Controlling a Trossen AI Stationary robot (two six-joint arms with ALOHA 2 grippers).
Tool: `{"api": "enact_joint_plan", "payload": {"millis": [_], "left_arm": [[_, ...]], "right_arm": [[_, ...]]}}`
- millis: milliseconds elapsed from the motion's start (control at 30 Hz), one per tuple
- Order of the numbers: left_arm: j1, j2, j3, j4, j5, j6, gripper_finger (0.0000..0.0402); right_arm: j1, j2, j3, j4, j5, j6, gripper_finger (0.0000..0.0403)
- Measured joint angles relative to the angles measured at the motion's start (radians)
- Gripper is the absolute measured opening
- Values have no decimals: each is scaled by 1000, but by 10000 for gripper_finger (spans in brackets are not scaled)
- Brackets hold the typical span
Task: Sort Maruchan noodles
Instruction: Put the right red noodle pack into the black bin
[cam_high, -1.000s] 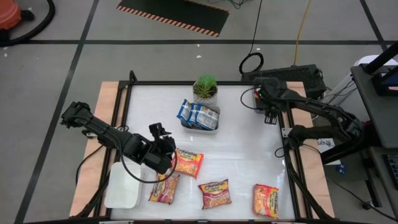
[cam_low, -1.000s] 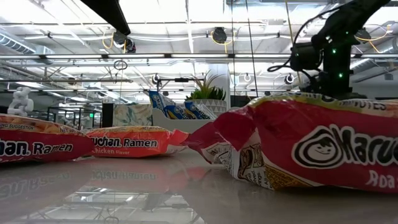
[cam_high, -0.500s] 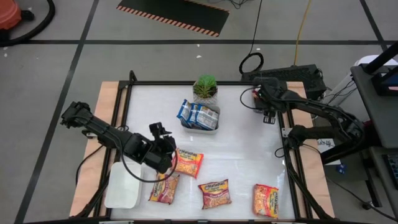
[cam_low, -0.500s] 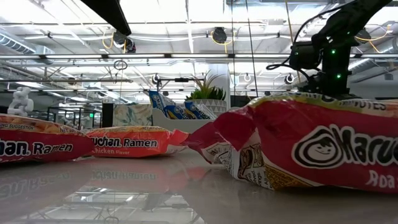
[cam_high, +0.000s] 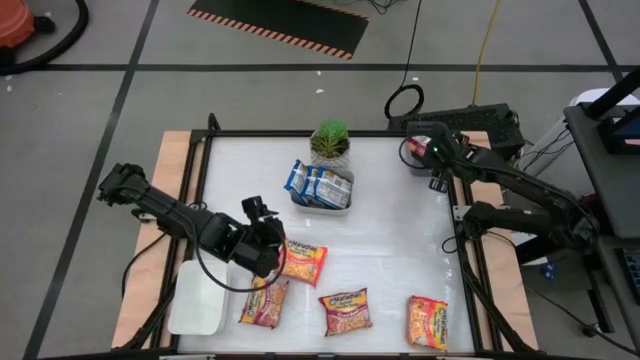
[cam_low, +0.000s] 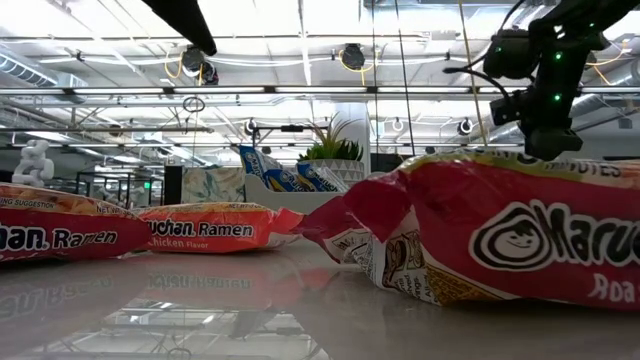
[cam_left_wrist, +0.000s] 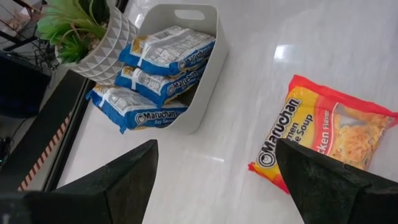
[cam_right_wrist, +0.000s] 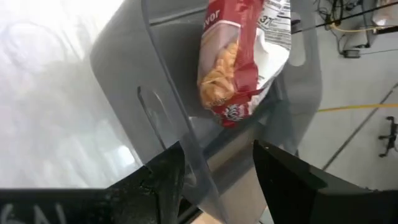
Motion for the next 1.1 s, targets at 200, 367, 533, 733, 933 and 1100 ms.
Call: {"api": "enact_joint_plan", "payload": {"millis": [200, 367, 533, 733, 933, 1100], "left_arm": [[8, 0, 0, -1, 0, -4, 328], [4, 0, 0, -1, 0, -4, 328], [0, 0, 0, -2, 0, 0, 328], [0, 0, 0, -2, 0, 0, 328], [0, 0, 0, -2, 1, 0, 328], [0, 0, 0, -2, 1, 1, 328]], "right_arm": [[0, 9, 0, -56, -79, 9, 181], [-16, 22, 0, -154, -91, 24, 181], [-27, 11, 0, -123, -99, 43, 180], [-27, 6, -1, 3, -119, 46, 180], [-27, 13, -1, -9, -150, 79, 180], [-27, 13, -1, -103, 56, 92, 180]]}}
